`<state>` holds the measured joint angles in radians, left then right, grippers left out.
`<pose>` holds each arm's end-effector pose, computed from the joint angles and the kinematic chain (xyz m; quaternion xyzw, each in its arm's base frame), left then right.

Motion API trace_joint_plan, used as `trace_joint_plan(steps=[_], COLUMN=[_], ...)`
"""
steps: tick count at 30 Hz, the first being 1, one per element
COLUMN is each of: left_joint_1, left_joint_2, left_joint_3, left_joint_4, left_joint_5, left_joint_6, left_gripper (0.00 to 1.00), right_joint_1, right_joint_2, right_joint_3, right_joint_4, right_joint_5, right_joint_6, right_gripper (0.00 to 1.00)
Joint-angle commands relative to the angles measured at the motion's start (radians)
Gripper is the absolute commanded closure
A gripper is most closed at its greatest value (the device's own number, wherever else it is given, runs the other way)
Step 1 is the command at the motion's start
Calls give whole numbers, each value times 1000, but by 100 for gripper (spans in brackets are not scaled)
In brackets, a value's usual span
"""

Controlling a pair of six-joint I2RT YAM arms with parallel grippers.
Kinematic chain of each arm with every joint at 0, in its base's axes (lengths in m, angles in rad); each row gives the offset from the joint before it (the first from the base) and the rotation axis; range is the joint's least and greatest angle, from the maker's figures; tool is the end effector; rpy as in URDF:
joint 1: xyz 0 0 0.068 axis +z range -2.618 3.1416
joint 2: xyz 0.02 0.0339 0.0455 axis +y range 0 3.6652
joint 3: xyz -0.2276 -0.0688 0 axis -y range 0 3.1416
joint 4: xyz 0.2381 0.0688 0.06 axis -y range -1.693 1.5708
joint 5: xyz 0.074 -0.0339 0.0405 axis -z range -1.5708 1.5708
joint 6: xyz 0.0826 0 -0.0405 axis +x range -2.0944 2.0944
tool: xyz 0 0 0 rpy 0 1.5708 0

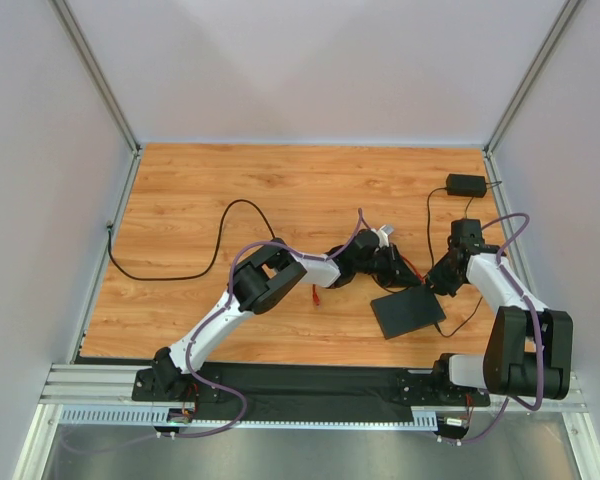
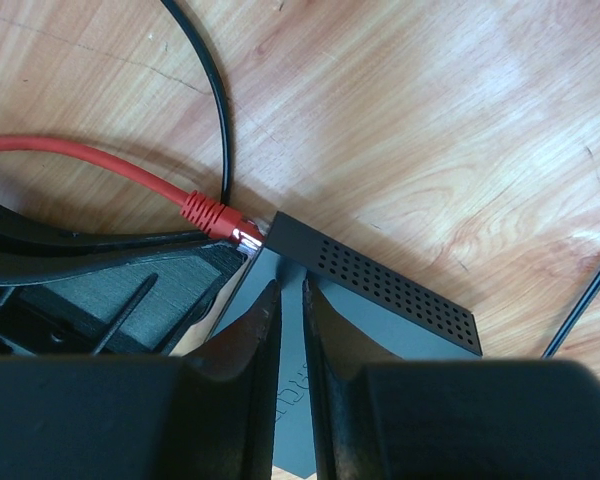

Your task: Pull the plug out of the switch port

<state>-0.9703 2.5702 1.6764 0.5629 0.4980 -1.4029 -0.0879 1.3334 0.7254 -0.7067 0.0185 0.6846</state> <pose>0.2760 -0.4728 0.0410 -0.0294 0.8012 -0.5972 0.0251 0.2348 -0.0222 0.0965 0.3747 0.9183 0.0288 0.1247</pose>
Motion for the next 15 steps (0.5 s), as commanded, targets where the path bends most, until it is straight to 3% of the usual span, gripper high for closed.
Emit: trace_joint_plan(steps=[1, 8, 15], left_joint_1=[-1, 7, 19], left_joint_2=[-2, -57, -54], left_joint_3=[-7, -21, -32], left_joint_4=[-100, -117, -40], left_joint_5=[-156, -196, -174], left_joint_6=[73, 160, 151], left_gripper=[96, 100, 100], right_joint_1=[7, 7, 7], right_joint_2=[87, 92, 115], right_joint_3=[-90, -89, -81], right_joint_4=[-25, -31, -45], right_joint_5=[97, 97, 119], right_joint_6=[-2, 0, 6], right_gripper=[84, 84, 84])
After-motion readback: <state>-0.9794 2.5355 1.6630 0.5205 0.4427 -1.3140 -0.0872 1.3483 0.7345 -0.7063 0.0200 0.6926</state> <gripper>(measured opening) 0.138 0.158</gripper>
